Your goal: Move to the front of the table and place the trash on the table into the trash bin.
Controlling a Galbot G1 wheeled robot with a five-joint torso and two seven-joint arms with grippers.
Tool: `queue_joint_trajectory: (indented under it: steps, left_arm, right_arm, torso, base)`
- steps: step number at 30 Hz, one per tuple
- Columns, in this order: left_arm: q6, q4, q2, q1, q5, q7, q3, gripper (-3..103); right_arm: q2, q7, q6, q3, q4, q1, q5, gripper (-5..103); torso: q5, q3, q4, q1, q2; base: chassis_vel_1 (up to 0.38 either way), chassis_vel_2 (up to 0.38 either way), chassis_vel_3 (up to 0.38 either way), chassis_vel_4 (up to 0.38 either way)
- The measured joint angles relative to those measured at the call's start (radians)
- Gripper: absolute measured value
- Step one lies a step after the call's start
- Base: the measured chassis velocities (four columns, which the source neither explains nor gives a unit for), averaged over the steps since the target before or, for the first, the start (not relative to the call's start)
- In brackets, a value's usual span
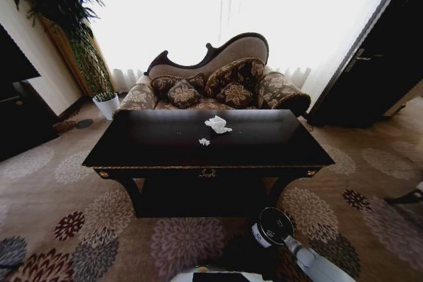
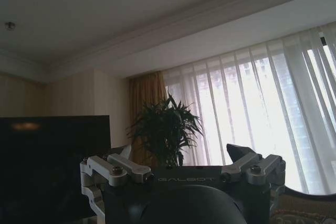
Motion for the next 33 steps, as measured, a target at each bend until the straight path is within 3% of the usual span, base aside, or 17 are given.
queue_joint_trajectory:
  steps: [2,5,12,16,26,33]
  left_arm:
    - [-0.001,0.000,-0.008,-0.011,0.007,0.001,0.018,100]
    - [-0.001,-0.004,-0.017,-0.023,0.017,0.001,0.044,100]
    - [0.000,-0.006,-0.024,-0.053,0.026,0.001,0.087,100]
    - [0.001,0.002,-0.028,-0.072,0.028,0.002,0.103,100]
    - [0.003,-0.003,-0.035,-0.077,0.027,0.002,0.106,100]
    - [0.001,0.015,-0.018,-0.074,0.013,0.002,0.080,100]
  right_arm:
    - [-0.016,0.021,-0.044,0.026,0.124,-0.079,0.065,92]
    - [-0.026,0.046,-0.078,0.071,0.211,-0.155,0.094,99]
    - [-0.041,0.058,-0.101,0.201,0.364,-0.327,0.087,100]
    - [-0.046,0.088,-0.135,0.316,0.537,-0.459,0.085,100]
    - [-0.028,0.053,-0.057,0.511,0.685,-0.608,0.053,100]
    - [-0.016,0.041,-0.019,0.642,0.803,-0.678,0.131,100]
  torso:
    - [0.0002,0.000,0.0000,0.000,0.000]
    - [0.0000,0.000,0.0000,0.000,0.000]
    - [0.0001,0.000,-0.0004,0.000,0.000]
    - [-0.0001,0.000,0.0000,0.000,0.000]
    - [0.0001,0.000,0.0000,0.000,0.000]
    - [0.0001,0.000,0.0000,0.000,0.000]
  base:
    - [0.000,0.000,0.000,0.000]
    - [0.000,0.000,0.000,0.000]
    - [0.000,0.000,0.000,0.000]
    - [0.000,0.000,0.000,0.000]
    - [0.000,0.000,0.000,0.000]
    - [0.000,0.000,0.000,0.000]
